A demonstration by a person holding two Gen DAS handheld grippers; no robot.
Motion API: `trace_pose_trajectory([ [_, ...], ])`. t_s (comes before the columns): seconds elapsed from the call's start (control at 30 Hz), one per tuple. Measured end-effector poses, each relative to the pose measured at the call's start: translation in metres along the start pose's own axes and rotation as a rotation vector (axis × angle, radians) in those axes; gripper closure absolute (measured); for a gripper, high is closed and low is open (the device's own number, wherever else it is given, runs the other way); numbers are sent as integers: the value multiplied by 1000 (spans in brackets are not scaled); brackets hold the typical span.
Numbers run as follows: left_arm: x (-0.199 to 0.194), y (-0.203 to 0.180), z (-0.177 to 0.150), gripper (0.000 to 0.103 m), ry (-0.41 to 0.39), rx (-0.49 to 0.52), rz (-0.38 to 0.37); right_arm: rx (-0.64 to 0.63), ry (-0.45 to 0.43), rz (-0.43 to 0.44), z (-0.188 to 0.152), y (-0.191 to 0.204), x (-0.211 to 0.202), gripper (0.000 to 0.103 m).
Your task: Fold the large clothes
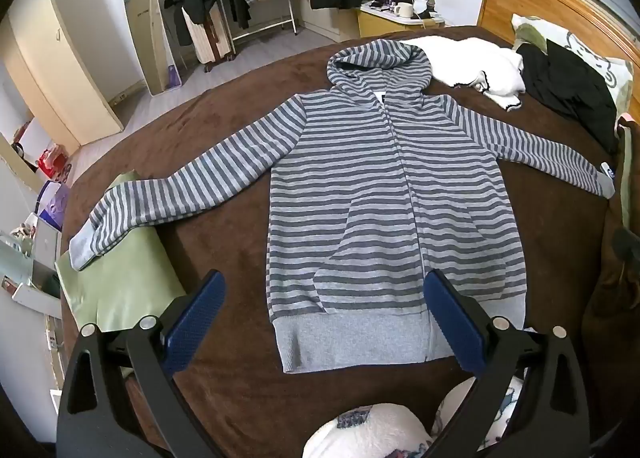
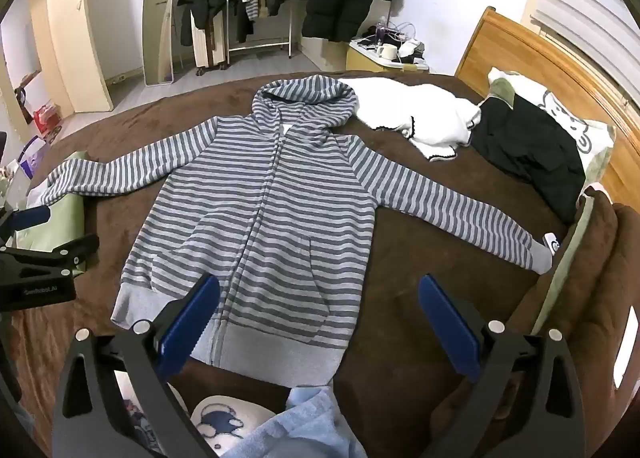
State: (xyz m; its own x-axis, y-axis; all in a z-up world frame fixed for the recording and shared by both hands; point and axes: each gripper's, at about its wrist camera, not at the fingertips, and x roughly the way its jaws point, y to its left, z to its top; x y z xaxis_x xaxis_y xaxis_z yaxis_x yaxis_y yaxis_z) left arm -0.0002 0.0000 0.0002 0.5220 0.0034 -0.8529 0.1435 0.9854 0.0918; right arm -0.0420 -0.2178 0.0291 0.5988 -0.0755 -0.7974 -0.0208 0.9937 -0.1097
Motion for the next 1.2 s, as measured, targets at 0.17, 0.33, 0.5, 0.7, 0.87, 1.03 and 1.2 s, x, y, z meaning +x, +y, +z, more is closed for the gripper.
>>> trace_pose_trajectory([
  [0.17, 0, -1, 0, 6, 0, 6, 2, 5, 6, 1, 0, 0, 3, 6],
  [0.33, 0, 0, 0, 6, 5, -4, -8, 4, 2, 6, 1, -1, 0, 6],
  [0.5, 1, 1, 0, 6, 6, 2, -6, 3, 1, 5, 1, -2, 3, 6],
  [0.7, 2, -1, -3, 6, 7, -1, -4, 5, 2, 6, 0, -2, 2, 6],
  [0.87, 2, -1, -2, 6, 9, 1, -4, 4, 4, 5, -1, -4, 3, 6],
  [1.03, 6, -7, -5, 6, 14, -2, -5, 13, 7, 6, -2, -1, 4, 6],
  [1.2, 4, -3, -6, 6, 19, 1, -13, 12, 6, 3, -4, -1, 5, 6],
])
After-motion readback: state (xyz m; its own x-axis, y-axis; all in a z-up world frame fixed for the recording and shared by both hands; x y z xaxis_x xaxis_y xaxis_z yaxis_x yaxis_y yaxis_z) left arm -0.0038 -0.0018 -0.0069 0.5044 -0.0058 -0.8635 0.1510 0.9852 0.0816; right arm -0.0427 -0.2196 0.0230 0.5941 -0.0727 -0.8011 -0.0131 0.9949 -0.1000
